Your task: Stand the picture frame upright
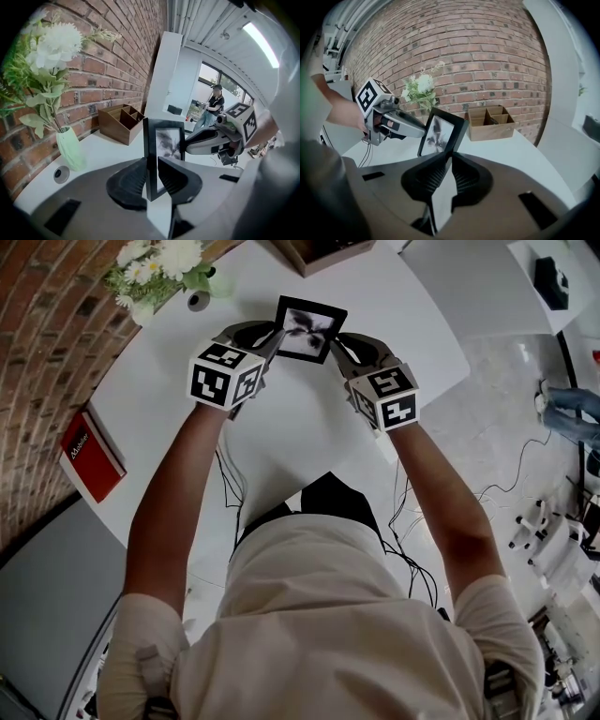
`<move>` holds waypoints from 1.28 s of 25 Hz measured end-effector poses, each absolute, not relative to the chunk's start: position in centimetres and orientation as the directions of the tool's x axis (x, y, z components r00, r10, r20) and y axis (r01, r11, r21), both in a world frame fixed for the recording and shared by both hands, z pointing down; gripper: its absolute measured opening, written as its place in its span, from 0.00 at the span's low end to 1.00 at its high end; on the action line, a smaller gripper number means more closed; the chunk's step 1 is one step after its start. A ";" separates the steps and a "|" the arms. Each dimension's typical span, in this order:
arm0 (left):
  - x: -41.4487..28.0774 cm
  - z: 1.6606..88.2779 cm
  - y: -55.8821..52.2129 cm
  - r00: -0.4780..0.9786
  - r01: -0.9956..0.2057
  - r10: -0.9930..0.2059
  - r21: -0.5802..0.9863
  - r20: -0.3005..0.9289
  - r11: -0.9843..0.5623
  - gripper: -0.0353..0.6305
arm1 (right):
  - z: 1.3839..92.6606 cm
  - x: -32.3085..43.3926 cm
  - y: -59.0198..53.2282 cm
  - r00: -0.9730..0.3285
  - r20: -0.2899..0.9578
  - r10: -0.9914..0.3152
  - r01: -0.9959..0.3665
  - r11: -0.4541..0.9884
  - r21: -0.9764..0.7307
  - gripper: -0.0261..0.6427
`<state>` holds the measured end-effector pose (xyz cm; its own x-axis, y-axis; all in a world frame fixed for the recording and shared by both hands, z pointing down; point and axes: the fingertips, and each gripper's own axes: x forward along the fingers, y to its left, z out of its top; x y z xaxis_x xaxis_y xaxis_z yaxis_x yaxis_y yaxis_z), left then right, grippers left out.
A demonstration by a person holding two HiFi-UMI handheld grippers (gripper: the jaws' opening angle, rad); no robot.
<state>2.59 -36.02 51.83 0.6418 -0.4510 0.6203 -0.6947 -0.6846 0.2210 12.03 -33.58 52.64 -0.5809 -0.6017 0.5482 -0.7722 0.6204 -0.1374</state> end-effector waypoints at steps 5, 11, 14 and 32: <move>3.3 52.4 -37.1 0.633 -0.704 -0.460 0.216 0.623 -0.677 0.14 | 52.6 12.9 -35.1 -0.574 0.548 -0.608 -0.761 0.643 -0.085 0.11; 4.0 52.8 -38.6 0.626 -0.708 -0.470 0.203 0.622 -0.676 0.14 | 52.6 13.6 -36.9 -0.571 0.530 -0.627 -0.751 0.660 -0.028 0.10; 4.3 52.8 -39.4 0.623 -0.710 -0.477 0.191 0.620 -0.678 0.14 | 52.6 13.9 -37.9 -0.568 0.520 -0.638 -0.745 0.667 0.005 0.10; 5.2 54.8 -41.8 0.588 -0.722 -0.517 0.115 0.622 -0.683 0.13 | 54.3 14.7 -40.9 -0.558 0.476 -0.680 -0.685 0.701 0.199 0.09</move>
<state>5.16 -41.83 54.82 0.5877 -0.5171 0.6222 -0.7218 -0.6825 0.1145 14.69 -40.90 54.32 -0.5575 -0.6805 0.4755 -0.6854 0.7005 0.1989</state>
